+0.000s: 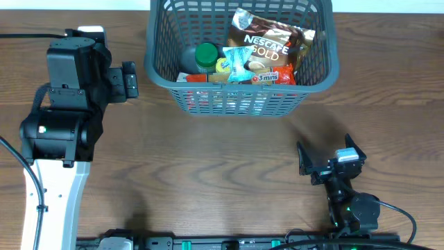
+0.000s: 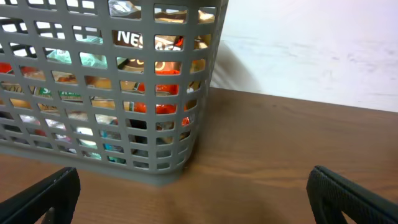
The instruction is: Pack container
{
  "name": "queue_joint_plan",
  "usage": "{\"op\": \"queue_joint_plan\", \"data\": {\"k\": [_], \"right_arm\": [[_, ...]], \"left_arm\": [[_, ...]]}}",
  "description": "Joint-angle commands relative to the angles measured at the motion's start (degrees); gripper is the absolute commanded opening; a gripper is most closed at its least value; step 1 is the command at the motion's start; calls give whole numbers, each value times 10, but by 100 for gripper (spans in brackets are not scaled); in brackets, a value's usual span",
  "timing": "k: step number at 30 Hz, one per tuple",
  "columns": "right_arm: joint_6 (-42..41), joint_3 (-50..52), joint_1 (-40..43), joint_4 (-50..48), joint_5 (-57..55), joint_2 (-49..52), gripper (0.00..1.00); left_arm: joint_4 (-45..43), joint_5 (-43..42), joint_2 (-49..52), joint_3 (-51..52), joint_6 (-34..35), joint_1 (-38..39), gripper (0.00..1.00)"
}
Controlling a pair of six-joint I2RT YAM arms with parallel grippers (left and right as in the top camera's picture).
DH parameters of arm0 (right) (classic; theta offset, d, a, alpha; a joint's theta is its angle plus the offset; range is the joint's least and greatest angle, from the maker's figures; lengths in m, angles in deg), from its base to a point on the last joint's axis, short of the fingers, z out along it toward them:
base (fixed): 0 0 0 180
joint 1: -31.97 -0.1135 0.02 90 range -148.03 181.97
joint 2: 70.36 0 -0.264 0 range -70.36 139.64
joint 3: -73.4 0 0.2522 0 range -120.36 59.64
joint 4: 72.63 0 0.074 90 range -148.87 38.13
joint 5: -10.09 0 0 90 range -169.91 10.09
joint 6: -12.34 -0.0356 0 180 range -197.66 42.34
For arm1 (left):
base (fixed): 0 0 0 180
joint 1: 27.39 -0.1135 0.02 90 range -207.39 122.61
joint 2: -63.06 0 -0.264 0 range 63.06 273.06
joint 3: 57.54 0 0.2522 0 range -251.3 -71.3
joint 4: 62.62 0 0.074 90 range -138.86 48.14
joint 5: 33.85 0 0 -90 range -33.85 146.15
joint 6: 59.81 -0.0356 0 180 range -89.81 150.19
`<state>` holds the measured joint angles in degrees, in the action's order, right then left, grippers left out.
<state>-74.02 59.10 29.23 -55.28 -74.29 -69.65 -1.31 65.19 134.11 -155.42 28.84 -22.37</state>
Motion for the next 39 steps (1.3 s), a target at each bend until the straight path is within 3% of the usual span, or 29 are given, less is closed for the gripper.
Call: {"op": "queue_joint_plan", "data": {"k": [1, 17, 26, 39], "right_arm": [[9, 2, 6, 1, 6, -4, 99], [9, 2, 6, 1, 6, -4, 99], [9, 2, 6, 1, 6, -4, 99], [9, 2, 6, 1, 6, -4, 99]], "left_arm": [[0, 5, 1, -5, -3, -2, 99], [-3, 4, -14, -5, -3, -2, 98], [-43, 4, -155, -5, 21, -2, 98], [-14, 4, -372, -5, 47, -10, 98]]}}
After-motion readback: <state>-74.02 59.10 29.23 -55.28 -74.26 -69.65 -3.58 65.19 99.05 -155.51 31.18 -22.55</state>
